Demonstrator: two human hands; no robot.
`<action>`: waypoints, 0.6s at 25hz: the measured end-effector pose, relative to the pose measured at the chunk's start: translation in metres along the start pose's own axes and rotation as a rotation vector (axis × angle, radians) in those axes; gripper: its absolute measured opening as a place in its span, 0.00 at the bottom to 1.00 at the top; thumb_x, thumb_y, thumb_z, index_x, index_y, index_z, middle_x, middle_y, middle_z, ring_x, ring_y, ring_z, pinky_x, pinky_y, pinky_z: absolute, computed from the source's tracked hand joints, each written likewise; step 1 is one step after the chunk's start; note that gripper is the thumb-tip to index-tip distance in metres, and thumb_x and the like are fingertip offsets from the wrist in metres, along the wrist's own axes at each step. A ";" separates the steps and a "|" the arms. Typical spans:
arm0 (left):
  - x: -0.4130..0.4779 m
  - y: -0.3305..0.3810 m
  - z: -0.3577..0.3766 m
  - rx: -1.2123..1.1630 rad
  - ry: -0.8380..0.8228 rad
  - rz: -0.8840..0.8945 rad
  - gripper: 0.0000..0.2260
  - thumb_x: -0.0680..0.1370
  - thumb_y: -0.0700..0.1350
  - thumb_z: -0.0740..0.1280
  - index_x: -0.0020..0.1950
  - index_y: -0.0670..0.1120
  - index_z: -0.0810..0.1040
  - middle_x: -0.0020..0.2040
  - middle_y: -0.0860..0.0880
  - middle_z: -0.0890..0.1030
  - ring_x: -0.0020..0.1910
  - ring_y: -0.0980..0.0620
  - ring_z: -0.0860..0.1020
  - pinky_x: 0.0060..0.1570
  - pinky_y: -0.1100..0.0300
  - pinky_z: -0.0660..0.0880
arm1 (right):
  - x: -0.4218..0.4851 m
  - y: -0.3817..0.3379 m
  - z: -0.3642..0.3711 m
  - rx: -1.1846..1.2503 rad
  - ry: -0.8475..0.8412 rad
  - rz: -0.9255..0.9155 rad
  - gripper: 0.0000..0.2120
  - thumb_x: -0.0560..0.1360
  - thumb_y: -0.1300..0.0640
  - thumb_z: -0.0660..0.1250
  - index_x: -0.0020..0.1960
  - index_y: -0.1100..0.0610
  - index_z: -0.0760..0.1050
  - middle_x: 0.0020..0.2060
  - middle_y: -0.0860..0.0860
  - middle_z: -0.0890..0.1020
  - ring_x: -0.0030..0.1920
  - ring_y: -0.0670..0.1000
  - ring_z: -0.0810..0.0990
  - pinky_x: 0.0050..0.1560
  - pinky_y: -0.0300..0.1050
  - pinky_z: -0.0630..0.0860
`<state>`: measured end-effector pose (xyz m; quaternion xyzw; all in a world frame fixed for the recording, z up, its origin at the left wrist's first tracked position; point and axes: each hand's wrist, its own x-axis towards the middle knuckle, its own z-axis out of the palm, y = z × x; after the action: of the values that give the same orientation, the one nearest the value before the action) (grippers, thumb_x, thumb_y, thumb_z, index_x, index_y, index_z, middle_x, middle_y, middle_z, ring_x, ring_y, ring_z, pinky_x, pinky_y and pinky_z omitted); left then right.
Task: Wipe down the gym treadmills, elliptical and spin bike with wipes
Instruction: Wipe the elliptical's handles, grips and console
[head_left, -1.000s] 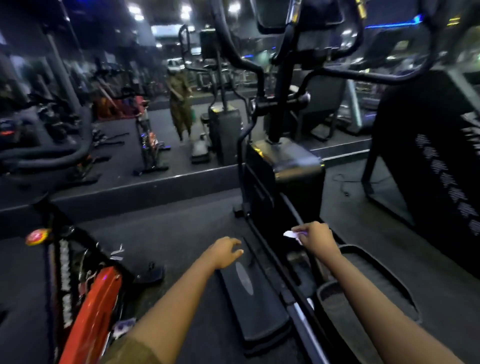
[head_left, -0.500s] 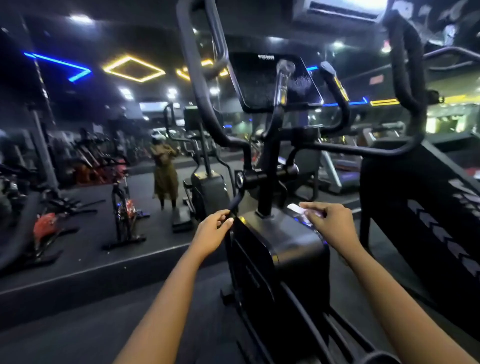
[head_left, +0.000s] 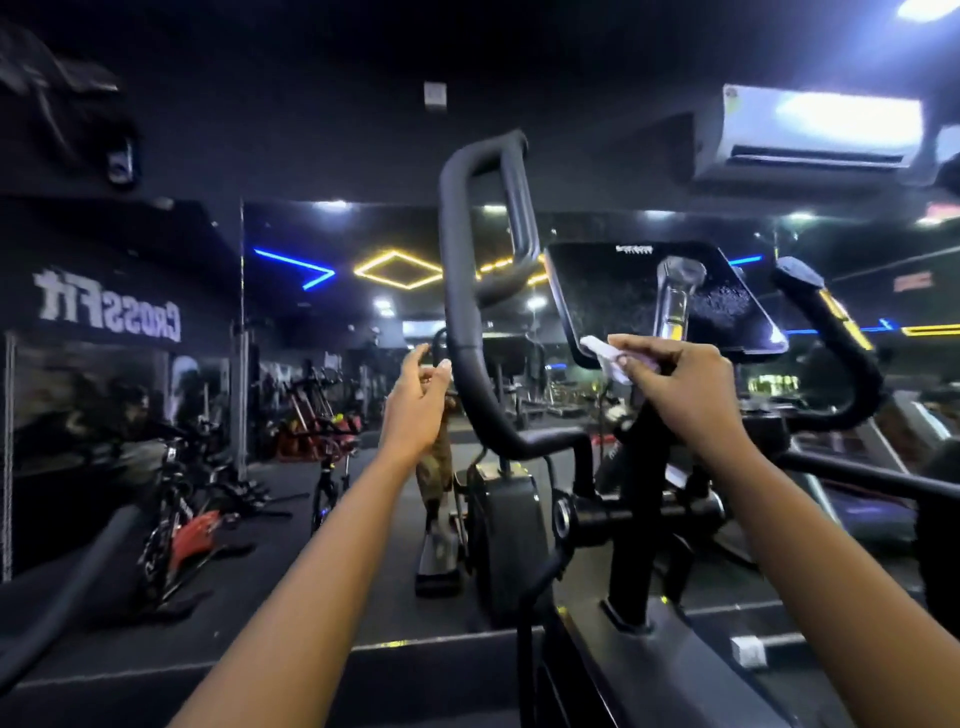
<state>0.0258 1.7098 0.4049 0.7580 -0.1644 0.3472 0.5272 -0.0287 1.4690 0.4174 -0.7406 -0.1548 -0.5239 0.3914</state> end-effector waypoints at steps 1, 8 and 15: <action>0.021 0.000 0.005 -0.038 0.005 -0.013 0.24 0.82 0.55 0.53 0.77 0.52 0.55 0.66 0.50 0.72 0.62 0.47 0.73 0.64 0.49 0.68 | 0.016 0.003 0.005 0.014 0.015 -0.022 0.11 0.72 0.63 0.70 0.54 0.57 0.81 0.41 0.47 0.82 0.32 0.24 0.72 0.35 0.20 0.65; 0.157 0.015 0.026 -0.303 0.072 0.043 0.31 0.77 0.65 0.56 0.75 0.50 0.59 0.71 0.48 0.68 0.70 0.48 0.66 0.71 0.49 0.61 | 0.148 -0.006 0.052 0.027 0.068 -0.269 0.11 0.71 0.62 0.70 0.53 0.54 0.82 0.45 0.48 0.84 0.45 0.33 0.75 0.43 0.19 0.67; 0.239 0.044 0.026 -0.510 -0.111 0.045 0.27 0.79 0.54 0.62 0.74 0.58 0.54 0.53 0.36 0.78 0.30 0.44 0.81 0.30 0.53 0.79 | 0.294 -0.015 0.097 -0.116 0.150 -0.475 0.12 0.72 0.63 0.69 0.54 0.55 0.81 0.46 0.43 0.82 0.47 0.41 0.79 0.47 0.20 0.65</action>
<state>0.1759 1.6967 0.5970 0.6147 -0.2922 0.2639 0.6834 0.1435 1.4979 0.6731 -0.6635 -0.2648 -0.6628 0.2245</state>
